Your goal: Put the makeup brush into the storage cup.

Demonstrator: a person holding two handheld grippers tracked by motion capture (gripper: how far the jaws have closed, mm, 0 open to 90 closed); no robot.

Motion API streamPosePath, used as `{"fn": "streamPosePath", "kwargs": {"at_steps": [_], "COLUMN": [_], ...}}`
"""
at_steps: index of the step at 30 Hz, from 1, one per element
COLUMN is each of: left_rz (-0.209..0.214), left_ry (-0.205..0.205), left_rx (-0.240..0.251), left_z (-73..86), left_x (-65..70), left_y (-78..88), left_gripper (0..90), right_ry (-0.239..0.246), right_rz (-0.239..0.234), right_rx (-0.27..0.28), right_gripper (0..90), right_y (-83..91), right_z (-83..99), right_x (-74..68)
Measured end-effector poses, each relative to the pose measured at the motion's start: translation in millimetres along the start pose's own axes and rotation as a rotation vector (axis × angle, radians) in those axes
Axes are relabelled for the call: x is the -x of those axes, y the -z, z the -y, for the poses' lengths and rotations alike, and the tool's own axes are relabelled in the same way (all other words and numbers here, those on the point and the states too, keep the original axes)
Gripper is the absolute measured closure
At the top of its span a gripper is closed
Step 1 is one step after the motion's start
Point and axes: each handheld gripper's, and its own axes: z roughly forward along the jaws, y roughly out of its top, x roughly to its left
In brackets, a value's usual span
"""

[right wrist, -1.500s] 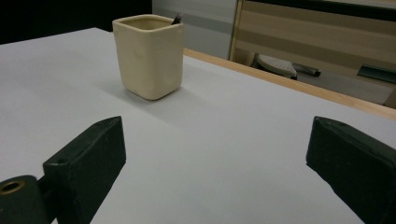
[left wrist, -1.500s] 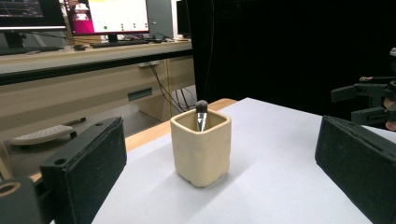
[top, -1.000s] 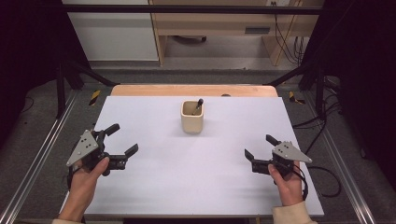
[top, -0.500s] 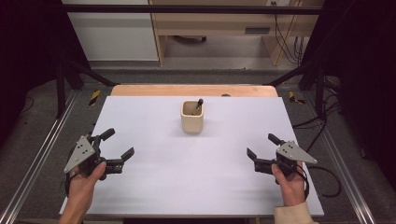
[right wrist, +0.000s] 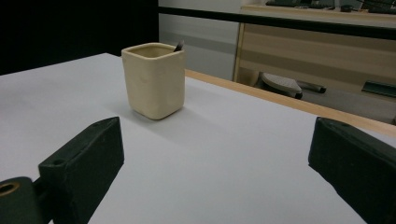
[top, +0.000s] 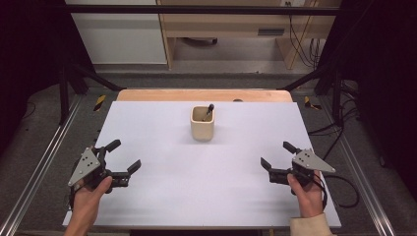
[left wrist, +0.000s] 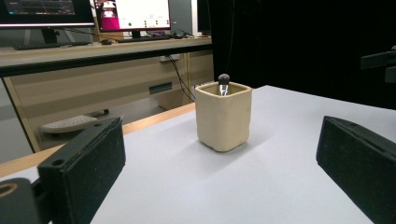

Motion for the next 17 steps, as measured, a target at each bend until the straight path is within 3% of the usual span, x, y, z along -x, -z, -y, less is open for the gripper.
{"fn": "streamPosePath", "kwargs": {"at_steps": [12,17], "left_rz": [-0.006,-0.025], "left_ry": [-0.009,0.024], "left_rx": [-0.008,-0.004], "left_z": [10.7,19.3], "left_x": [5.6,3.0], "left_y": [3.2,8.9], "left_gripper": [0.8,0.8], "right_ry": [0.005,-0.021], "right_rz": [0.02,0.033], "right_rx": [0.011,0.02], "right_gripper": [3.4,3.1], "right_y": [-3.7,-5.8], "right_z": [3.5,6.1], "right_x": [0.5,4.3]}}
